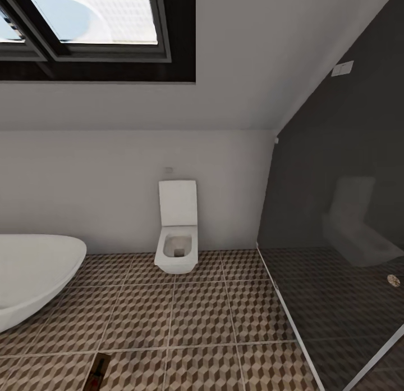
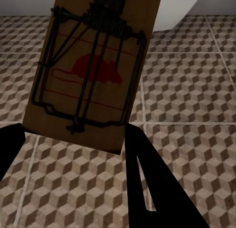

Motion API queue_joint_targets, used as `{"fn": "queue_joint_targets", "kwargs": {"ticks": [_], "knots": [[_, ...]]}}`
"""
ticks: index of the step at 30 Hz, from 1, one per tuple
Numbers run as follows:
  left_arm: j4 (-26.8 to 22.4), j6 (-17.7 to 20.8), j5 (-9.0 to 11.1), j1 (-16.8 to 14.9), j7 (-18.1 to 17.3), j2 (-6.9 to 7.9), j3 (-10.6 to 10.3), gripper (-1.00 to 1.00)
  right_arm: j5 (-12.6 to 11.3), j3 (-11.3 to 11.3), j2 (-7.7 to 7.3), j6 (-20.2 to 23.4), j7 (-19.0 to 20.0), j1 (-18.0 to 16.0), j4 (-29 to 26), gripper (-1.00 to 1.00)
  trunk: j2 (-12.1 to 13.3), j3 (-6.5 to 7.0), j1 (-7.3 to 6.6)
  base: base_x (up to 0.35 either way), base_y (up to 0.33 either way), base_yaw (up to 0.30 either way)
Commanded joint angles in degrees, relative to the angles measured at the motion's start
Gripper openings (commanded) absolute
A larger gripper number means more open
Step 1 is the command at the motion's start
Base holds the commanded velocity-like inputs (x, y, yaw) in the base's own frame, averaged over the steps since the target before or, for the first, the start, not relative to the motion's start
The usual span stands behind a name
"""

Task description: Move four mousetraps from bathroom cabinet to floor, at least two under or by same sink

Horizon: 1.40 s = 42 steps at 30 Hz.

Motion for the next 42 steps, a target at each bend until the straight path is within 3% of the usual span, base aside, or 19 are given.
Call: {"fn": "queue_joint_targets", "kwargs": {"ticks": [1, 36, 42], "knots": [[0.19, -0.2, 0.48, -0.09, -0.42, -0.1, -0.28, -1.0, -0.32, 0.48, 0.02, -0.04, -0.33, -0.03, -0.03, -1.0, -0.13, -0.13, 0.04, 0.0, 0.0, 0.0], [0.19, -0.19, 0.45, -0.09, -0.45, -0.63, -0.37, -1.0, -0.32, 0.47, 0.07, -0.04, -0.33, -0.03, 0.03, -1.0, -0.13, -0.13, 0.04, 0.0, 0.0, 0.0], [0.19, 0.67, 0.4, -0.09, -0.4, -1.4, -0.37, -1.0, -0.32, 0.47, 0.07, -0.06, -0.33, -0.03, 0.04, -1.0, -0.13, -0.13, 0.04, 0.0, 0.0, 0.0]]}}
